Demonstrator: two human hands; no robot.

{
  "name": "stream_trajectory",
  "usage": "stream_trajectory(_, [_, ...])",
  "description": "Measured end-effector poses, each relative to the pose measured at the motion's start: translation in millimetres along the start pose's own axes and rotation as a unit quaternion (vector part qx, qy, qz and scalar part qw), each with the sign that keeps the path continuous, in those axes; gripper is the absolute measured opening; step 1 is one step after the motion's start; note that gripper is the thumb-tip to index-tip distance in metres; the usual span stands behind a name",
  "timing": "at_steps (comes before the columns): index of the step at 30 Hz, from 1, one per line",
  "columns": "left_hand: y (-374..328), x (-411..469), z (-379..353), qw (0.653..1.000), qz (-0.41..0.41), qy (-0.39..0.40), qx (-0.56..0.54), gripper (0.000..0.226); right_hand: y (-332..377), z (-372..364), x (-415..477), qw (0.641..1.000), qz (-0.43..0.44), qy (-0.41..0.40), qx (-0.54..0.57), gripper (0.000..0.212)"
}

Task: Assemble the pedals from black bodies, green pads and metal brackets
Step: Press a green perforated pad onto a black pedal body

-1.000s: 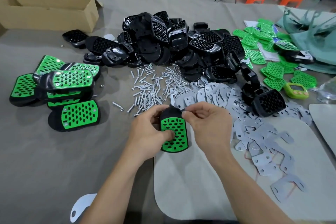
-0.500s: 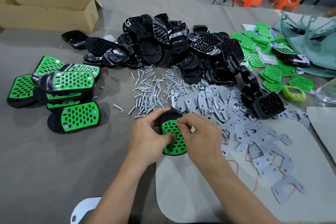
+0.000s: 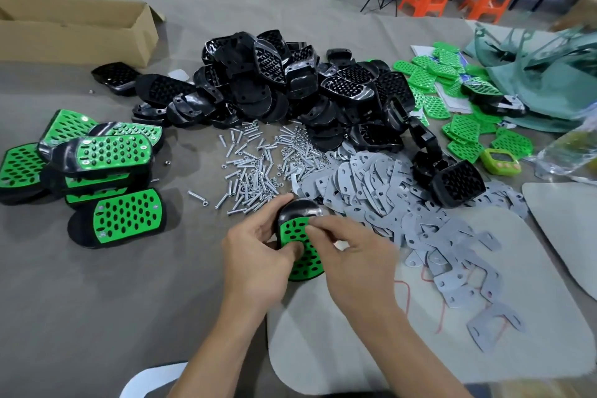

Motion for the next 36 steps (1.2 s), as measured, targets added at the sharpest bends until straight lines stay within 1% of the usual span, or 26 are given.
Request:
stream_trajectory(3, [-2, 0, 2, 1.000, -0.003, 0.022, 0.004, 0.083, 0, 13, 4, 0.991, -0.072, 0.024, 0.109, 0.027])
stream_trajectory(5, [-4, -2, 1, 0.999, -0.006, 0.037, 0.012, 0.081, -4, 19, 11, 0.975, -0.132, 0.006, 0.178, 0.029])
stream_trajectory(6, [-5, -3, 1, 0.999, -0.007, 0.039, 0.014, 0.081, -6, 22, 13, 0.969, -0.156, -0.002, 0.194, 0.031])
stream_trajectory(7, [-6, -5, 1, 0.999, -0.007, 0.038, 0.011, 0.082, -9, 24, 14, 0.969, -0.169, 0.003, 0.182, 0.038])
stream_trajectory(8, [-7, -6, 1, 0.999, -0.007, 0.034, 0.006, 0.084, -12, 26, 14, 0.971, -0.180, 0.032, 0.156, 0.048])
stream_trajectory(9, [-9, -7, 2, 0.999, -0.007, 0.031, -0.001, 0.088, -15, 25, 13, 0.966, -0.190, 0.073, 0.157, 0.059])
stream_trajectory(11, [-9, -8, 3, 0.999, -0.008, 0.032, -0.007, 0.090, -18, 23, 11, 0.935, -0.222, 0.150, 0.233, 0.068])
stream_trajectory(12, [-9, -8, 3, 0.999, -0.009, 0.037, -0.003, 0.089, -19, 22, 10, 0.923, -0.229, 0.174, 0.256, 0.068])
stream_trajectory(14, [-9, -8, 2, 0.999, -0.015, 0.045, 0.007, 0.083, -22, 23, 10, 0.917, -0.227, 0.188, 0.267, 0.067])
stream_trajectory(16, [-8, -6, 2, 0.999, -0.016, 0.047, 0.015, 0.079, -23, 23, 10, 0.921, -0.230, 0.171, 0.263, 0.063])
stream_trajectory(19, [-7, -6, 2, 0.999, -0.015, 0.032, 0.015, 0.079, -24, 17, 10, 0.925, -0.238, 0.166, 0.244, 0.060])
stream_trajectory(22, [-6, -10, 2, 0.999, -0.024, 0.017, 0.017, 0.079, -25, 18, 9, 0.914, -0.275, 0.157, 0.256, 0.062])
stream_trajectory(23, [-6, -12, 1, 0.999, -0.026, 0.010, 0.016, 0.080, -24, 20, 9, 0.919, -0.281, 0.143, 0.236, 0.056])
stream_trajectory(24, [-7, -14, 0, 1.000, -0.027, 0.002, 0.015, 0.081, -22, 23, 8, 0.937, -0.269, 0.121, 0.185, 0.047])
stream_trajectory(26, [-9, -17, -2, 0.999, -0.031, -0.013, 0.017, 0.087, -14, 29, 4, 0.977, -0.198, 0.061, 0.049, 0.030])
stream_trajectory(27, [-10, -18, -3, 0.999, -0.033, -0.018, 0.019, 0.090, -6, 29, 2, 0.987, -0.153, 0.040, -0.003, 0.025])
stream_trajectory(28, [-10, -19, -4, 0.999, -0.034, -0.023, 0.019, 0.092, 2, 28, 0, 0.991, -0.116, 0.048, -0.049, 0.024])
stream_trajectory(30, [-8, -20, -5, 0.999, -0.031, -0.032, 0.013, 0.091, 13, 25, 1, 0.981, -0.063, 0.118, -0.143, 0.030])
stream_trajectory(31, [-7, -21, -5, 0.999, -0.030, -0.033, 0.011, 0.090, 15, 25, 3, 0.972, -0.062, 0.151, -0.167, 0.033])
stream_trajectory(32, [-6, -21, -5, 0.999, -0.031, -0.034, 0.011, 0.089, 16, 26, 6, 0.970, -0.084, 0.168, -0.153, 0.036])
stream_trajectory(34, [-5, -21, -5, 0.999, -0.035, -0.036, 0.019, 0.088, 17, 30, 11, 0.971, -0.136, 0.176, -0.088, 0.040])
stream_trajectory(35, [-5, -22, -6, 0.998, -0.035, -0.035, 0.024, 0.086, 19, 30, 11, 0.970, -0.141, 0.175, -0.098, 0.039])
stream_trajectory(36, [-5, -23, -7, 0.998, -0.034, -0.035, 0.027, 0.084, 23, 29, 10, 0.964, -0.116, 0.177, -0.162, 0.037])
Point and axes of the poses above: each hand's wrist, its own x-axis towards the middle knuckle, its own z-axis out of the back of the hand, y = z × x, the point moved 2 cm from there along x, towards the middle knuckle, and after that the axes turned 11 degrees about z, right-handed, at the moved point
